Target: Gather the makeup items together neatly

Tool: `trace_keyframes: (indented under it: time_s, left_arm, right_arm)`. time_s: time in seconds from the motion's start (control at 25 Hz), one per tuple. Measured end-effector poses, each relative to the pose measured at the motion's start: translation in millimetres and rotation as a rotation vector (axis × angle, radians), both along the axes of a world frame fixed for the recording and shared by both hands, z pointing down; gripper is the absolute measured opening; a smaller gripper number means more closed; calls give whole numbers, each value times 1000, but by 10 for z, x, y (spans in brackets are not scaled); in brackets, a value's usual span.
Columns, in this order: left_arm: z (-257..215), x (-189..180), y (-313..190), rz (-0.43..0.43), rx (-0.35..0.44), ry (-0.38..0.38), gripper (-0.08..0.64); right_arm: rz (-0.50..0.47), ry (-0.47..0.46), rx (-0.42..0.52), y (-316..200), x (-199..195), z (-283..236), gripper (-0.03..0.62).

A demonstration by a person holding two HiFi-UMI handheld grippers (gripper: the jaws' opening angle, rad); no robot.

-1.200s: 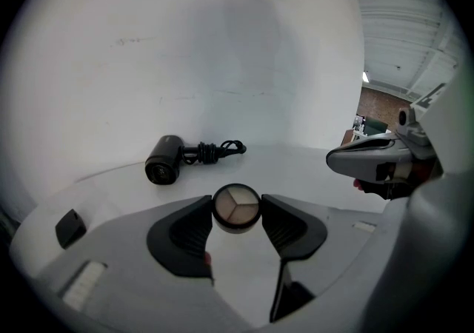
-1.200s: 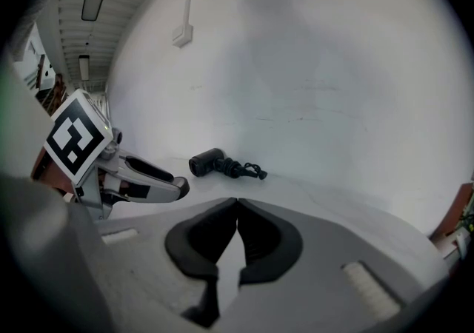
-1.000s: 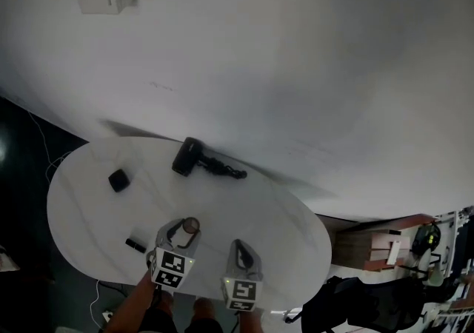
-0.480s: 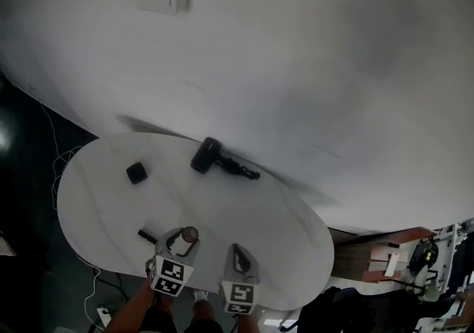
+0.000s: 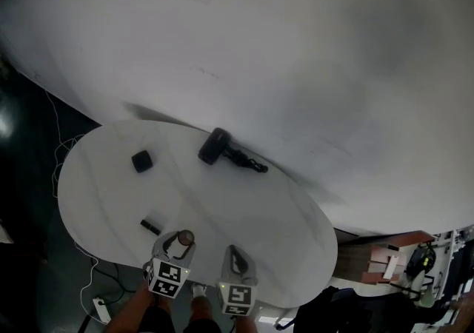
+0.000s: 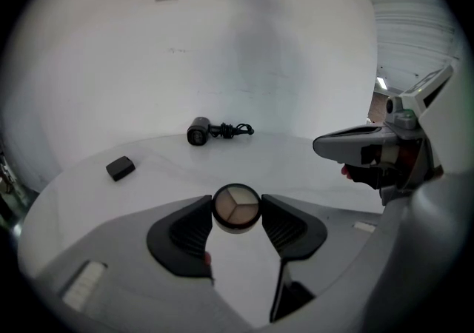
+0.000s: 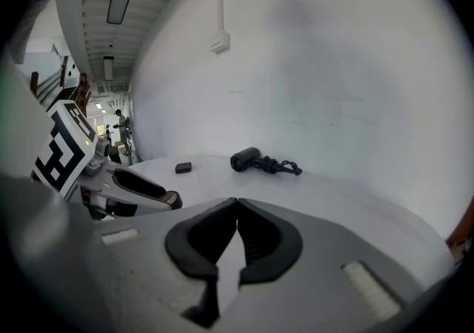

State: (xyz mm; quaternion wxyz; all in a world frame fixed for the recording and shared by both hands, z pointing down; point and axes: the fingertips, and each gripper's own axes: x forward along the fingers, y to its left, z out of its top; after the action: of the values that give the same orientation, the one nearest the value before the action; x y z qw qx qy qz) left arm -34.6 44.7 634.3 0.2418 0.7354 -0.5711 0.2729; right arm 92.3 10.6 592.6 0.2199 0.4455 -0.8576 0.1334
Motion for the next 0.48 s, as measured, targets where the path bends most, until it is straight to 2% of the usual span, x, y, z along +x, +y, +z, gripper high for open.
trace_keyframes:
  time_s: [0.48]
  left_arm:
    - [436,-63,194,-39,-58,3,221]
  right_arm:
    - [-42,19,-45,129,-41,355,5]
